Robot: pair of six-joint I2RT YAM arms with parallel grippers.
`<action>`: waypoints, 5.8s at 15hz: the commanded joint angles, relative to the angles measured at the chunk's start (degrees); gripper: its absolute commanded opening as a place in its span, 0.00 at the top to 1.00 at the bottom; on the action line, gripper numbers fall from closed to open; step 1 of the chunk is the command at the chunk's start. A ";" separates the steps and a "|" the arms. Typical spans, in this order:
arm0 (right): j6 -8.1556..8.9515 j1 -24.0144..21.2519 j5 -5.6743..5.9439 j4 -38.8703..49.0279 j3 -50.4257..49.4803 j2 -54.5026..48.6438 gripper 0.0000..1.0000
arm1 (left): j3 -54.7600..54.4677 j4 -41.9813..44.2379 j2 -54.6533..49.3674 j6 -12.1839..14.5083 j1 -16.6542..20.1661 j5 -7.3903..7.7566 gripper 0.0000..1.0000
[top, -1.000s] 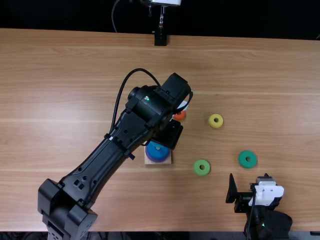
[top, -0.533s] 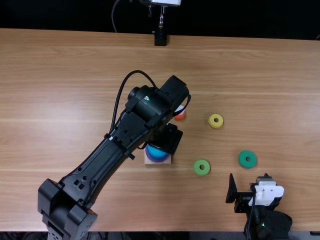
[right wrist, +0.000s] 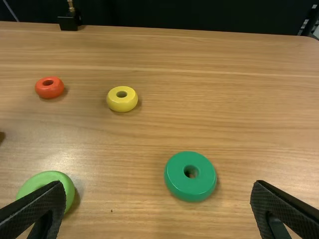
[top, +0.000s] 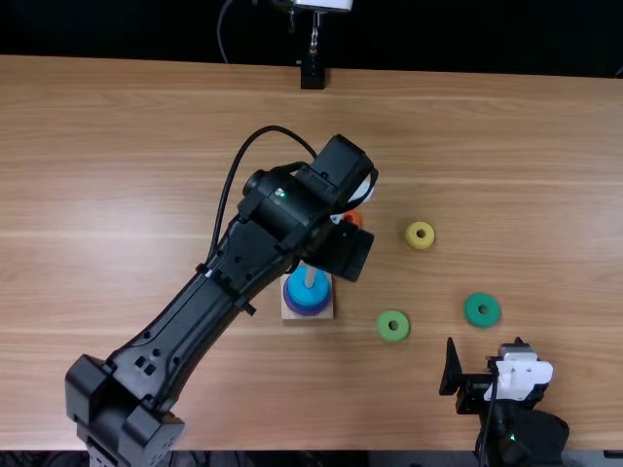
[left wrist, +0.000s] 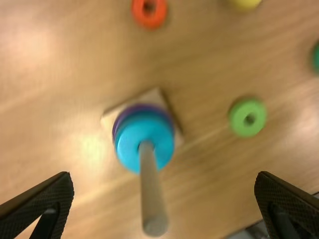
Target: Build the Hanoi tower: stack the rings onto the peg from bottom to top in this color order: purple, dark blue, light blue, dark green, light green, yellow, orange.
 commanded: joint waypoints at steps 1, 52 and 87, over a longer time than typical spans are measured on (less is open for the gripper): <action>0.11 -0.70 0.53 -3.65 -6.81 -0.40 0.00 | 0.68 3.23 -4.67 -0.61 1.63 0.37 0.00; 0.11 -0.70 0.53 -3.54 -6.81 -0.40 0.00 | -117.10 64.08 -111.45 12.05 36.79 0.79 0.00; 0.43 -0.70 0.42 -3.65 -6.81 -0.40 0.00 | -117.36 43.52 -112.60 12.16 35.74 0.90 0.00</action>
